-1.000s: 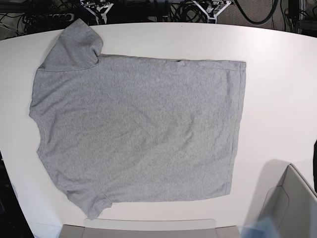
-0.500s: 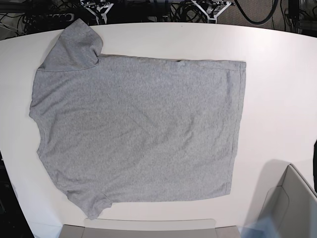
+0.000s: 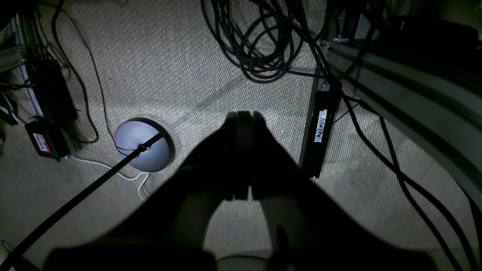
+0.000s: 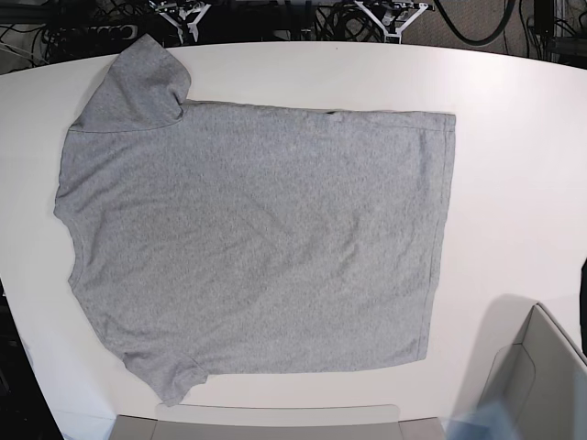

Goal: Fold the T-shirt properly

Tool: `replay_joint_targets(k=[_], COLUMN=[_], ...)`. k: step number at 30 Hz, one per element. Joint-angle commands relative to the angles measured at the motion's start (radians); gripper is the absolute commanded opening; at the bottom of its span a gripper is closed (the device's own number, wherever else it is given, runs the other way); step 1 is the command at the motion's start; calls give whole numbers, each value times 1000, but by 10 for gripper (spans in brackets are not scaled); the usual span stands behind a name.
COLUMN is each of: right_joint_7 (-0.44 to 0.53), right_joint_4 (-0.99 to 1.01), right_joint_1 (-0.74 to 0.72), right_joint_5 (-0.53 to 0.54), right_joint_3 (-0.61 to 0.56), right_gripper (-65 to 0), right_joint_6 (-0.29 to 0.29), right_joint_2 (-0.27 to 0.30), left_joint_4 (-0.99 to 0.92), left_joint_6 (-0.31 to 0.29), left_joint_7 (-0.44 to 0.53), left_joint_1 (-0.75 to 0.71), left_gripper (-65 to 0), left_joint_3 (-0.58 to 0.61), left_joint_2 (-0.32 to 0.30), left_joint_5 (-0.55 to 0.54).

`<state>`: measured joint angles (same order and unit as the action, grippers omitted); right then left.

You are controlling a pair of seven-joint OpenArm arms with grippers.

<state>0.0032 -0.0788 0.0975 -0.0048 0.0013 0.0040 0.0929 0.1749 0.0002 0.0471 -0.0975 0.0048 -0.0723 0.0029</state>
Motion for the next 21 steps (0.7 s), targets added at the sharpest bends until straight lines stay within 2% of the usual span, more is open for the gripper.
replay_joint_targets(k=[1,18,21], right_joint_7=[2,4,4], right_joint_4=[-6,-17,-74], right_joint_1=[3,43,77], right_joint_5=[-2,-2,-2], right_joint_3=[-2,-2,-2], right_gripper=[-648,-648,-648], right_joint_6=[3,3,3], right_joint_2=[5,6,6], left_joint_4=[2,2,4], left_joint_6=[5,5,4], left_joint_7=[7,9,10], left_joint_1=[-6,-46,-60], left_gripper=[-648,-648,-649], left_joint_3=[-2,-4,-4], left_joint_2=[-5,-16,-19], left_joint_5=[-1,-1,-1])
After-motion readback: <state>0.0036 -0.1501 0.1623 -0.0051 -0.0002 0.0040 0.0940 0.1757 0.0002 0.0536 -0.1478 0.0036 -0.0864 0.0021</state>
